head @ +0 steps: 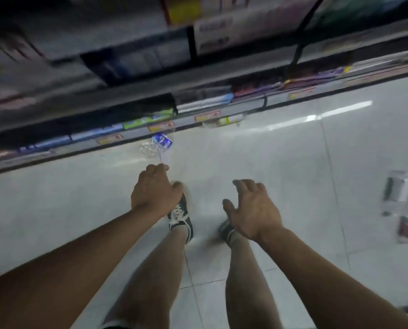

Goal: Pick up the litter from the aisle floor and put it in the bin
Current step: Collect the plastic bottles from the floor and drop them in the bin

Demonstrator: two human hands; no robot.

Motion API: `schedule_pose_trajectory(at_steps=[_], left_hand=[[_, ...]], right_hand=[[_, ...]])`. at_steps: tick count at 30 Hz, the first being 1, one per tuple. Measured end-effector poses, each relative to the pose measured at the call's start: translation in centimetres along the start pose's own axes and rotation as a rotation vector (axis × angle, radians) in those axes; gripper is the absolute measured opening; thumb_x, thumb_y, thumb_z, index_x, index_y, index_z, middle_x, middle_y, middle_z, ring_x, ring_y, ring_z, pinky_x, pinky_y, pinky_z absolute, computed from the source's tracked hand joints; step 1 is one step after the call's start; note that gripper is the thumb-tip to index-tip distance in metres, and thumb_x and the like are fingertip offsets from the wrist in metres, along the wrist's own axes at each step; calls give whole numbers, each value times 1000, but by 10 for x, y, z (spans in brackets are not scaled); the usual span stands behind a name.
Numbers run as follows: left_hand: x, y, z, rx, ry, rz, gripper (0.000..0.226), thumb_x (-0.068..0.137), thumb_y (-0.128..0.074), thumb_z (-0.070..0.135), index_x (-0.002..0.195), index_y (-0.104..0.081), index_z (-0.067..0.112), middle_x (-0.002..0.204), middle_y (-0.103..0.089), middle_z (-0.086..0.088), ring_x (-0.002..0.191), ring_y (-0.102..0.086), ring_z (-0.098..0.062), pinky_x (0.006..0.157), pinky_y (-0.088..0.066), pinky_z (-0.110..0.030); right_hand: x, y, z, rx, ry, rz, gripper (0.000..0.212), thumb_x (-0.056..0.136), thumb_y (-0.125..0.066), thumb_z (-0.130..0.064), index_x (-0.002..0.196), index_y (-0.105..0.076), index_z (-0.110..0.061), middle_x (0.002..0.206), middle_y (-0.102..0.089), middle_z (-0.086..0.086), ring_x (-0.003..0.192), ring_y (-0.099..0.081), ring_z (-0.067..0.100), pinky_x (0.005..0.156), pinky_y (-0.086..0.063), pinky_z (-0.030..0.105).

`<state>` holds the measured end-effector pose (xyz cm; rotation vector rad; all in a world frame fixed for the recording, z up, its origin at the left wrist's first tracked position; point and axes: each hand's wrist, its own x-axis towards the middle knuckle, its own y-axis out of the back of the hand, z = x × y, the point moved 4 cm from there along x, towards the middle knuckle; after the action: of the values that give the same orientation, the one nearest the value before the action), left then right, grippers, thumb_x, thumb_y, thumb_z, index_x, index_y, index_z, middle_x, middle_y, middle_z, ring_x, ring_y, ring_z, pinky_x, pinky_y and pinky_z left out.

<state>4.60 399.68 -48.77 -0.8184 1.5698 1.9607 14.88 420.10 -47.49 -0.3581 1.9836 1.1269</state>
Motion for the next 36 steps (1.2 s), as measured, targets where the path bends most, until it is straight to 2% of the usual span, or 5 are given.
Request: schedule_pose_trajectory(at_steps=[11, 18, 23, 27, 36], left_hand=[[234, -194, -64, 59, 168, 135, 87, 87, -63, 41, 158, -18, 18, 165, -11, -9, 151, -12, -30, 116, -30, -46], [337, -225, -98, 226, 87, 350, 106, 83, -70, 48, 159, -4, 16, 166, 0, -22, 152, 3, -42, 124, -10, -52], [373, -233, -106, 289, 69, 428, 95, 75, -73, 36, 150, -23, 8, 148, -35, -27, 139, -32, -47, 117, -22, -62], [375, -237, -106, 297, -32, 420, 83, 76, -79, 28, 144, -36, 8, 131, -50, -24, 118, -52, -43, 103, -43, -55], [313, -228, -83, 141, -5, 278, 86, 72, -86, 39, 138, -36, 15, 128, -49, -13, 110, -59, -31, 92, -55, -45]], right_hand=[[266, -126, 90, -291, 147, 79, 82, 97, -43, -51, 160, -7, -13, 169, -1, 7, 154, -7, 27, 126, -11, 38], [394, -140, 89, -470, 223, 373, 92, 94, -48, -51, 160, 1, -10, 168, 3, 14, 155, 1, 32, 126, -11, 47], [440, -130, 78, -548, 242, 546, 81, 76, -69, -32, 143, -30, -8, 140, -37, 19, 137, -32, 41, 123, -20, 52], [446, -132, 74, -574, 215, 598, 72, 65, -70, -10, 130, -38, -10, 124, -38, 20, 120, -40, 44, 115, -32, 52], [392, -162, 102, -362, 122, 337, 67, 79, -73, -25, 133, -36, -13, 117, -47, 13, 104, -51, 33, 69, -40, 38]])
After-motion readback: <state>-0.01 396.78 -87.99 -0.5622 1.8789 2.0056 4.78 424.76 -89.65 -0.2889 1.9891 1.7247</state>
